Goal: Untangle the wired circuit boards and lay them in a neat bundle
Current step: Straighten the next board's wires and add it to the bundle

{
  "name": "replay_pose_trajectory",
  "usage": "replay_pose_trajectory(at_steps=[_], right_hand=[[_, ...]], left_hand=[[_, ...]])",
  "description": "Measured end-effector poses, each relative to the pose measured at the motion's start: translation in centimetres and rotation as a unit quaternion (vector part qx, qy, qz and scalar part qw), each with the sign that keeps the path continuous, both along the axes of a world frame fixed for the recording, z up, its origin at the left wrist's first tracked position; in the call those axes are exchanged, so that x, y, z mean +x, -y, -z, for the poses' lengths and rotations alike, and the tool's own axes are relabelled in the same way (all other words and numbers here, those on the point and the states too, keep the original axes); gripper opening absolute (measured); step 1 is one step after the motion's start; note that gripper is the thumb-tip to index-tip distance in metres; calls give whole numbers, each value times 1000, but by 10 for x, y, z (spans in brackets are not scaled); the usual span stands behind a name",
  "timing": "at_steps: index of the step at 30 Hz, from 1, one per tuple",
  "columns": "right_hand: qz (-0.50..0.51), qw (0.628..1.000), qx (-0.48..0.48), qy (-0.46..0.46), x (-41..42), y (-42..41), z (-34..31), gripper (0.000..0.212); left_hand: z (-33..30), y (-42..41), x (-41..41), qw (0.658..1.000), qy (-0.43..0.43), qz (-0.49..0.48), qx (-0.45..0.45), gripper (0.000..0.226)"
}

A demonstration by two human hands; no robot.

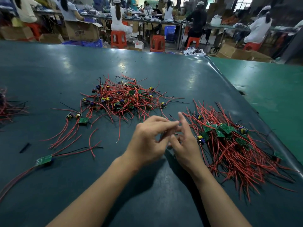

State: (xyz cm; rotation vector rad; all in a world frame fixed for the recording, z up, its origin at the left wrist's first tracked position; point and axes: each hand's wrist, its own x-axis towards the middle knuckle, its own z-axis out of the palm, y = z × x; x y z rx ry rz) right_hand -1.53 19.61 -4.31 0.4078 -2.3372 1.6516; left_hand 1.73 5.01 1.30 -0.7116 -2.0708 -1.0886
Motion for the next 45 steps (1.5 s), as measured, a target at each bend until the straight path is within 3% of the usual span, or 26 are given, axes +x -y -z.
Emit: replay_pose_trajectory(at_steps=[4, 6, 8, 10, 13, 15, 18, 22, 26, 31, 35, 38, 45], right_hand=[[10, 998, 40, -52, 2, 1, -3, 30], [4, 1000, -20, -15, 3, 4, -2, 22], [48, 995, -85, 9, 2, 1, -2, 16], [143, 983, -112, -8, 0, -4, -3, 16], [200, 964, -174, 0, 2, -7, -5, 16], [173, 950, -260, 23, 7, -6, -8, 16], [141, 943, -301, 35, 14, -6, -11, 15], [93, 941, -321, 46, 19, -2, -15, 17], [47, 929, -360, 74, 20, 0, -17, 19], [71, 950, -294, 71, 24, 5, -17, 13], [62, 965, -255, 21, 30, -1, -23, 7], [22, 970, -237, 45, 24, 0, -30, 2], [44, 978, -197, 50, -23, 14, -45, 13]], left_hand=[[17, -12, 1, 994, 71, 58, 62, 32], [22, -16, 1, 992, 63, 45, 96, 34], [28, -22, 3, 982, 82, 26, 170, 17], [30, -34, 5, 944, 216, 42, 245, 30], [26, -45, 0, 834, 480, 100, 254, 47], [23, -44, -8, 801, 521, 96, 277, 44], [27, -39, -12, 782, 504, 99, 352, 38], [32, -31, -12, 790, 442, 115, 408, 30], [28, -26, -22, 754, 448, 165, 451, 36], [32, -24, -31, 740, 418, 156, 503, 27], [34, -23, -33, 787, 377, 131, 472, 23], [34, -17, -38, 801, 339, 97, 483, 31], [31, -4, -50, 747, 360, 135, 543, 18]])
